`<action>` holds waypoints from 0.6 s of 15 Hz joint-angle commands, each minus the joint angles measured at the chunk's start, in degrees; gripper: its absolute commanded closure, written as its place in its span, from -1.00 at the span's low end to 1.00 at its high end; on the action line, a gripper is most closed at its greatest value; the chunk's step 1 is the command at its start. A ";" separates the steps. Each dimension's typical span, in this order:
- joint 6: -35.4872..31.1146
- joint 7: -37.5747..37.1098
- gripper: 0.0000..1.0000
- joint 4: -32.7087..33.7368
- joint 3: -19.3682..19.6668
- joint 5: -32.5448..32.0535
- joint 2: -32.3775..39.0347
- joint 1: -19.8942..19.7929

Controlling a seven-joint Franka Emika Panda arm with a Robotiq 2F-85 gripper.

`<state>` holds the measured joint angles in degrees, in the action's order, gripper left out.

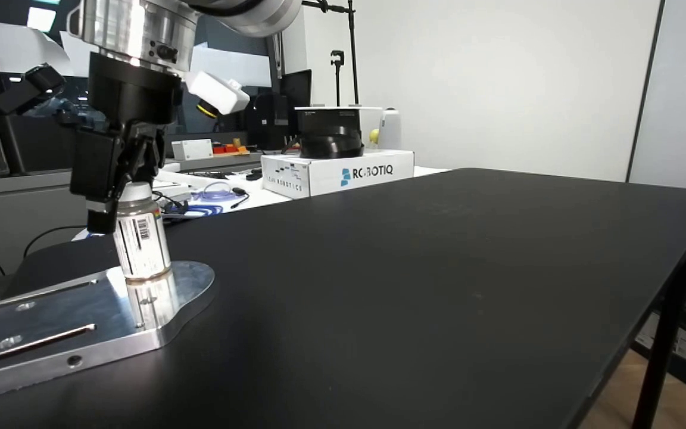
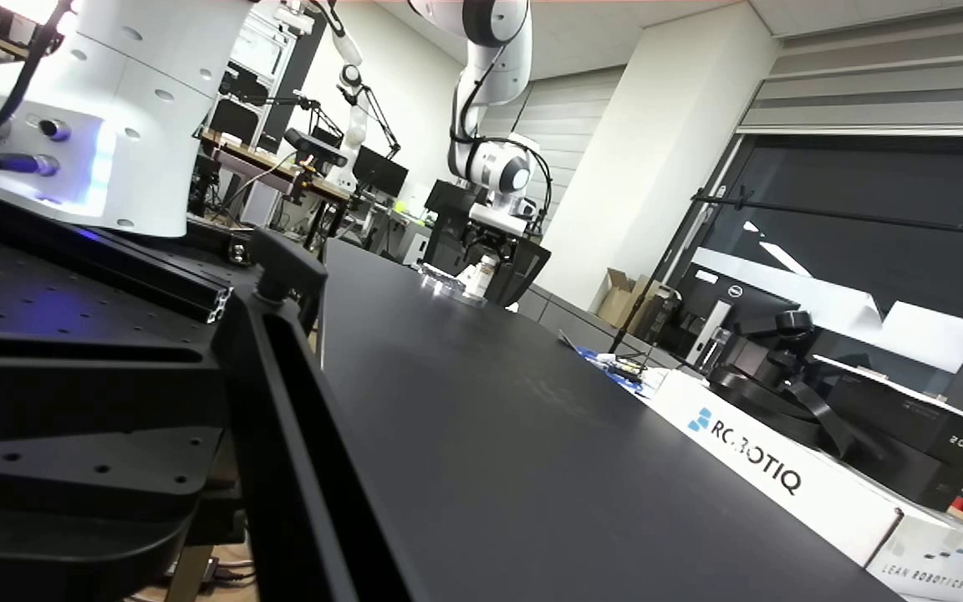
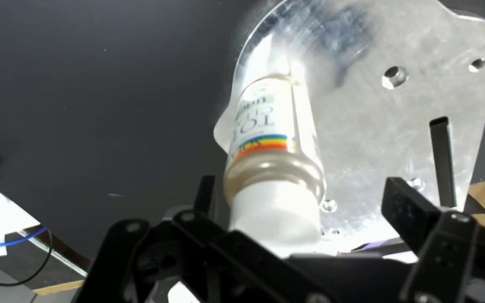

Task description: Move the bottle to the left.

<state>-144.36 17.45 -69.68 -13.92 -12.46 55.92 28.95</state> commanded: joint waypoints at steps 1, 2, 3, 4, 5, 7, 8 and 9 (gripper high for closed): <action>-0.04 -3.10 -1.00 -2.51 1.68 -1.22 -4.34 1.77; -0.38 -3.83 -1.00 -3.09 2.23 -1.50 -5.30 2.33; -0.65 -4.59 -1.00 -3.95 2.89 -1.89 -6.59 3.01; -0.96 -5.31 -1.00 -4.69 3.75 -2.33 -7.72 3.80; -1.21 -5.93 -1.00 -5.51 4.48 -2.88 -8.91 4.52; -1.31 -7.01 -1.00 -7.14 5.72 -3.86 -10.93 5.80; -0.84 -7.28 -1.00 -8.11 6.07 -4.26 -11.88 6.24; -0.84 -4.12 -1.00 -3.55 4.33 -2.48 -7.99 5.15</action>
<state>-145.20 13.32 -73.28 -9.56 -14.95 47.87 34.13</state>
